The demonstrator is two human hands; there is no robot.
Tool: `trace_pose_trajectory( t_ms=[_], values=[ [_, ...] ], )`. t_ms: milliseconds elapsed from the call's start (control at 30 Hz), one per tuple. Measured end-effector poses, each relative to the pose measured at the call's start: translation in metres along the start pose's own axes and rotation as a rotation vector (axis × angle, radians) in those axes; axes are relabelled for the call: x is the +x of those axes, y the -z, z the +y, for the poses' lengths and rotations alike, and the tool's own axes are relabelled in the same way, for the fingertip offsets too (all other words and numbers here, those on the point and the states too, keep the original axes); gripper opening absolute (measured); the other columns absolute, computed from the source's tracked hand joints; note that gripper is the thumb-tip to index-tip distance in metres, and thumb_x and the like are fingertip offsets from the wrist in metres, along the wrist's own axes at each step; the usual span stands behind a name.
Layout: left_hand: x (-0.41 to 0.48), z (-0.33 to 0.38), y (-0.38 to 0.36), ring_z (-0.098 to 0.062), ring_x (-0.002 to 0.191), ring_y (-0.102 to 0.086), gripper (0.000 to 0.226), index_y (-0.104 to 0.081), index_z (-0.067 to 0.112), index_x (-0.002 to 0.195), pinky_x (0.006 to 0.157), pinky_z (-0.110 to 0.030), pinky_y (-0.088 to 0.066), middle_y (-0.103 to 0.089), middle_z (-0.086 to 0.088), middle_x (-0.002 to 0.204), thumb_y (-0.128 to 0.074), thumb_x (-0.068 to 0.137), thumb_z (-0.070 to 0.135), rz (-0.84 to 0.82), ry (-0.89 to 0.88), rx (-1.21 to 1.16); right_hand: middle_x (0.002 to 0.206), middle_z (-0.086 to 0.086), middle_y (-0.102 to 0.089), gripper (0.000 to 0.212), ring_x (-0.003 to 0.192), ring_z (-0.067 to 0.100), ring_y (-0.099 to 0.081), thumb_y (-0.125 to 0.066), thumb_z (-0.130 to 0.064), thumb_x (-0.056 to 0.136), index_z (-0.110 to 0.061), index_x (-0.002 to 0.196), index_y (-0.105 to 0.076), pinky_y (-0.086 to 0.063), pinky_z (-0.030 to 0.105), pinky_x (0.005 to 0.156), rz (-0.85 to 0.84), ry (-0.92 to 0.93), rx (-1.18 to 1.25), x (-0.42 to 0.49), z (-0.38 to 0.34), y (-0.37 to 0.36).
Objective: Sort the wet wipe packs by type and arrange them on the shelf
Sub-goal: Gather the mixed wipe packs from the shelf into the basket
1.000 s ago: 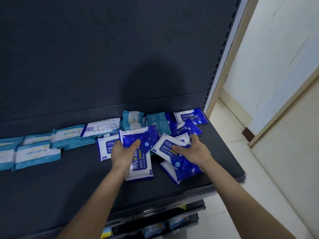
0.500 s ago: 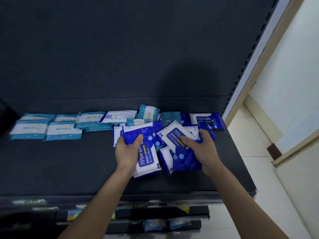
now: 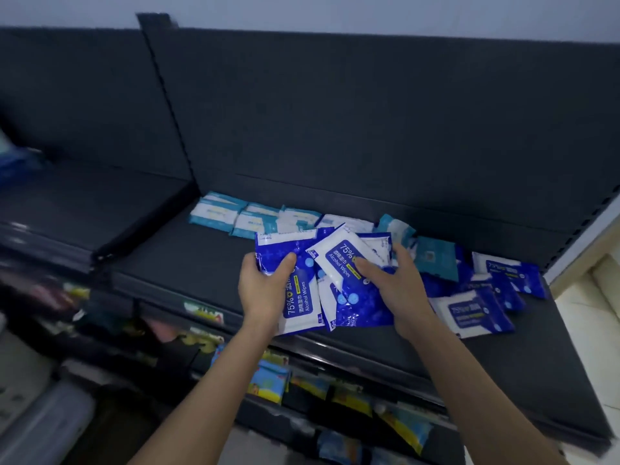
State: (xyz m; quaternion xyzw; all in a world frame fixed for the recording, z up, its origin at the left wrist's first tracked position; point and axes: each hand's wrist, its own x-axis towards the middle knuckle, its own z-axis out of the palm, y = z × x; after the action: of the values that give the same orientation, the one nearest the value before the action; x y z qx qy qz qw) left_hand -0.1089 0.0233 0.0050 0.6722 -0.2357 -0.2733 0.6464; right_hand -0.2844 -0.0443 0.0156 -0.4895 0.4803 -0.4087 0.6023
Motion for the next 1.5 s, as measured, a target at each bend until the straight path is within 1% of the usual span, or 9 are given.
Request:
trace_pose_trajectory(
  t_ms=[167,300,433,633,800,933,1133,1300,1500],
  values=[
    [0.012,0.002,0.087,-0.016,0.073,-0.071,0.024,-0.052,0.023,0.089,0.067,-0.039,-0.059,-0.071,-0.001,0.09,-0.075,0.081,0.028,0.105,-0.023,0.003,0.12,-0.002,-0.063,0.074,0.087,0.02,-0.072,-0.082,-0.031,0.073,-0.03,0.135,-0.042,-0.06,0.04,0.068,-0.099,-0.026,-0.01,-0.025,0.007,-0.08],
    [0.019,-0.002,0.164,-0.017,0.078,-0.071,0.026,-0.053,0.026,0.088,0.075,-0.044,-0.059,-0.071,0.002,0.09,-0.077,0.078,0.031,0.197,-0.031,0.015,0.103,-0.005,-0.069,0.047,0.079,0.016,-0.073,-0.076,-0.021,0.08,-0.028,0.119,-0.051,-0.057,0.031,0.059,-0.196,-0.006,0.005,-0.054,0.013,-0.148],
    [0.024,-0.004,0.239,-0.017,0.078,-0.072,0.027,-0.054,0.025,0.09,0.076,-0.046,-0.059,-0.072,0.002,0.091,-0.078,0.077,0.032,0.27,-0.017,0.012,0.102,-0.003,-0.071,0.035,0.081,0.019,-0.073,-0.076,-0.021,0.08,-0.031,0.106,-0.054,-0.058,0.036,0.064,-0.301,-0.014,0.004,-0.081,0.024,-0.216],
    [0.027,-0.003,0.342,-0.012,0.076,-0.071,0.026,-0.054,0.028,0.092,0.072,-0.039,-0.06,-0.071,0.003,0.095,-0.076,0.079,0.031,0.425,-0.013,0.013,0.102,-0.001,-0.072,0.042,0.084,0.022,-0.073,-0.077,-0.02,0.079,-0.03,0.112,-0.054,-0.06,0.042,0.069,-0.456,-0.023,0.003,-0.114,0.039,-0.316],
    [0.03,-0.005,0.421,-0.016,0.08,-0.071,0.027,-0.052,0.031,0.088,0.076,-0.045,-0.059,-0.069,0.004,0.094,-0.077,0.077,0.035,0.596,0.012,-0.001,0.106,-0.001,-0.071,0.047,0.086,0.02,-0.073,-0.078,-0.019,0.079,-0.029,0.118,-0.053,-0.06,0.043,0.073,-0.599,-0.027,-0.033,-0.133,0.047,-0.404],
    [0.038,-0.002,0.473,-0.017,0.08,-0.07,0.025,-0.053,0.027,0.087,0.077,-0.045,-0.058,-0.07,0.004,0.092,-0.076,0.078,0.033,0.74,0.013,0.005,0.104,-0.004,-0.071,0.04,0.086,0.017,-0.073,-0.078,-0.019,0.078,-0.035,0.107,-0.055,-0.06,0.042,0.075,-0.727,-0.039,-0.051,-0.141,0.051,-0.47],
    [0.066,-0.013,0.546,-0.017,0.081,-0.071,0.026,-0.055,0.031,0.088,0.078,-0.046,-0.058,-0.071,0.006,0.092,-0.077,0.076,0.036,0.884,0.042,0.01,0.104,-0.004,-0.071,0.045,0.083,0.016,-0.073,-0.08,-0.022,0.077,-0.029,0.114,-0.055,-0.061,0.04,0.071,-0.885,-0.058,-0.126,-0.137,0.067,-0.564],
    [0.092,-0.038,0.59,-0.017,0.08,-0.071,0.028,-0.055,0.031,0.091,0.076,-0.047,-0.059,-0.071,0.006,0.093,-0.077,0.075,0.036,0.957,0.127,0.078,0.102,-0.009,-0.071,0.046,0.086,0.015,-0.072,-0.082,-0.041,0.063,-0.046,0.102,-0.057,-0.059,0.041,0.074,-0.977,0.011,-0.288,-0.123,0.089,-0.633],
    [0.112,-0.077,0.611,-0.019,0.077,-0.07,0.028,-0.05,0.028,0.091,0.071,-0.044,-0.06,-0.069,0.0,0.094,-0.075,0.08,0.035,0.969,0.353,0.138,0.102,-0.003,-0.068,0.04,0.083,0.017,-0.07,-0.079,-0.021,0.077,-0.029,0.106,-0.053,-0.06,0.04,0.072,-1.083,-0.033,-0.487,-0.103,0.132,-0.674]
  ],
)
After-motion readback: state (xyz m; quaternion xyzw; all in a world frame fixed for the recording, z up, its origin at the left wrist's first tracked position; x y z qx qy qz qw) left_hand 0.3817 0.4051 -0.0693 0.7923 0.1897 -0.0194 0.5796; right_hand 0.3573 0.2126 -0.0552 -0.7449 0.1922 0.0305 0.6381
